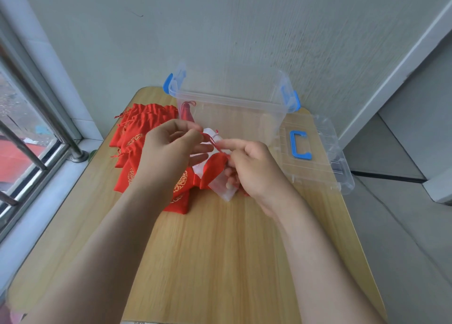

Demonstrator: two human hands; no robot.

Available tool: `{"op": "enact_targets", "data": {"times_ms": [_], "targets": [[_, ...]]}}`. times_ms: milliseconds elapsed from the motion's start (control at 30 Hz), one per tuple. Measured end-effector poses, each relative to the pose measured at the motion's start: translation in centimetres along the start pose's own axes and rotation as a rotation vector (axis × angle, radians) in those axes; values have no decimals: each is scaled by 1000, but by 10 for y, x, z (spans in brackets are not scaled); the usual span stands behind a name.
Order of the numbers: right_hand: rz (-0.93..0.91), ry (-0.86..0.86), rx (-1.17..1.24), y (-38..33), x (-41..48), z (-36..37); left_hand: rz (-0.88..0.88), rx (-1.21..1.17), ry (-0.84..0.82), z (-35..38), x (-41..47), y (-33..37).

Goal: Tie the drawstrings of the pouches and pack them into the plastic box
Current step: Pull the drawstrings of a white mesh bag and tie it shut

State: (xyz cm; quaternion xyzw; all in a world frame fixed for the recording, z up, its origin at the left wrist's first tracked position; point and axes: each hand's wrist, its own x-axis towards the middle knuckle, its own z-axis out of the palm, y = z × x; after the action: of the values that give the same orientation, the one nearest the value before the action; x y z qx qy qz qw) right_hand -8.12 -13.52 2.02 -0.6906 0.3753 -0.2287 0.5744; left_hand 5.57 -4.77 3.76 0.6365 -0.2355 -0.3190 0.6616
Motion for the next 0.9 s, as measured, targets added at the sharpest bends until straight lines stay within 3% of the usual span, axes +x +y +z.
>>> {"op": "enact_targets", "data": {"times_ms": [133, 300, 400, 467, 533, 633, 733, 900], "targets": [[-10, -169, 60, -2, -6, -1, -140, -179, 7, 2, 5, -2], [-75, -111, 58, -2, -5, -6, -300, -487, -34, -4, 13, -7], [-166, -69, -133, -1, -4, -6, -319, -673, -53, -7, 16, -9], [-254, 4, -239, 1, -3, -4, -257, -508, -29, -10, 19, -11], [-328, 36, -222, 1, -2, -1, -106, -92, -4, -12, 17, -9], [-372, 59, -172, 0, -1, 0, 107, 314, -189, -13, 2, 0], [-386, 97, -149, 1, 1, -1, 272, 418, -352, -14, -6, -2], [-417, 128, -162, 3, 2, -1, 458, 506, -305, -19, 0, -13]]}}
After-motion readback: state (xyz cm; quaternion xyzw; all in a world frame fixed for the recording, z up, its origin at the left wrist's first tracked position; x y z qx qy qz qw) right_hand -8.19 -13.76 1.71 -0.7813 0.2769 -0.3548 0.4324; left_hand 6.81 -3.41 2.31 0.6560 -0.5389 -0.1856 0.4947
